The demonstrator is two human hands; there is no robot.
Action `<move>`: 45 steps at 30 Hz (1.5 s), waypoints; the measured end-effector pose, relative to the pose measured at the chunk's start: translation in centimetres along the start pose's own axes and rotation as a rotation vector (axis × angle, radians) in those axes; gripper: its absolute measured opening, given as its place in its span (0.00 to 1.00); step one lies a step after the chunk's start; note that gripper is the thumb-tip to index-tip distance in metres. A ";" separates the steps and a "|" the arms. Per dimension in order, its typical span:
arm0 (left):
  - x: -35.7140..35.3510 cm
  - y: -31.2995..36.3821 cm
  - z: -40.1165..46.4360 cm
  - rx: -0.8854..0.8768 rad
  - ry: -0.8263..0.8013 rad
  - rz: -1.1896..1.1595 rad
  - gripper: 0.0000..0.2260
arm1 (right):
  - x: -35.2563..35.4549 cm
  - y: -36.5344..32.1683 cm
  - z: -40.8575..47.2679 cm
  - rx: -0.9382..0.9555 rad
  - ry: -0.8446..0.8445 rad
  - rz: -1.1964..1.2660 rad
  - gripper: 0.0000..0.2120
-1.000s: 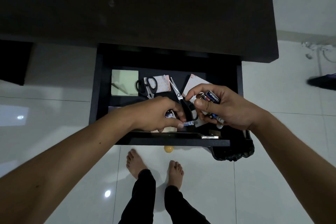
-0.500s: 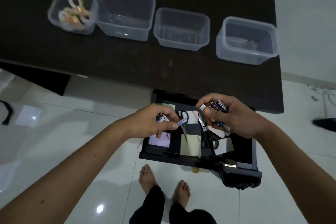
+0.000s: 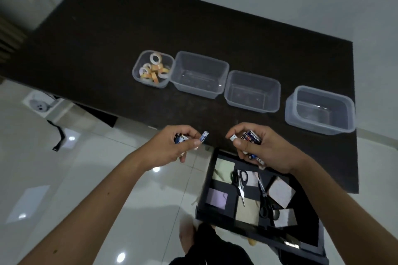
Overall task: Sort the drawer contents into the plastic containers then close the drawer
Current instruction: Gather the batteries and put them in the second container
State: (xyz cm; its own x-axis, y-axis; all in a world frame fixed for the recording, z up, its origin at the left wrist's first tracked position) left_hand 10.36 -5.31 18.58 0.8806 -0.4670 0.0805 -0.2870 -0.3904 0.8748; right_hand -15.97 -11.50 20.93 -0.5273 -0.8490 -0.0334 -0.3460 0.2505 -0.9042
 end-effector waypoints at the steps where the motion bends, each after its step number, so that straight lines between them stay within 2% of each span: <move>1: 0.6 0.1 0.1 0.001 0.008 -0.010 0.03 | 0.1 -0.6 1.0 -0.001 -0.012 -0.007 0.07; 8: 6.2 0.7 2.1 -0.043 0.133 -0.052 0.03 | 2.0 -4.7 8.3 0.016 -0.060 -0.066 0.07; 16: 12.5 4.2 9.0 -0.137 0.273 -0.039 0.05 | 6.2 -8.3 16.9 0.129 0.102 -0.008 0.10; 21: 13.3 4.2 14.8 -0.161 0.380 -0.161 0.02 | 8.5 -8.1 20.7 0.175 0.234 -0.055 0.10; 24: 13.4 3.8 16.5 -0.130 0.435 -0.171 0.04 | 9.0 -6.9 22.2 0.200 0.290 -0.056 0.10; 26: 13.3 3.3 17.0 -0.108 0.436 -0.138 0.03 | 9.3 -5.8 23.0 0.200 0.307 -0.092 0.09; 30: 13.2 3.2 17.6 -0.121 0.450 -0.059 0.11 | 9.8 -5.0 23.8 0.225 0.312 -0.074 0.11; 36: 13.3 3.0 17.9 -0.135 0.441 -0.080 0.12 | 10.5 -4.6 23.3 0.222 0.271 -0.055 0.11; 45: 12.7 3.0 16.7 -0.178 0.444 -0.158 0.08 | 10.5 -5.1 21.5 0.238 0.273 -0.025 0.08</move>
State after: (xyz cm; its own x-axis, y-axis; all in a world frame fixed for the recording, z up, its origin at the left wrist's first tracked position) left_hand 14.36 -25.62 14.24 0.9946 -0.0152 0.1024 -0.1027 -0.2699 0.9574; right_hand -3.04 -31.69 16.08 -0.7201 -0.6897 0.0763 -0.1885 0.0886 -0.9781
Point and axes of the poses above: each hand's wrist, its own z-axis towards the middle knuckle, its own x-axis out of the back of the hand, y = z × x, the point moved 2 cm from there along z, towards the middle knuckle, and after that the axes turned 12 degrees about -y, right-handed, at the moved point
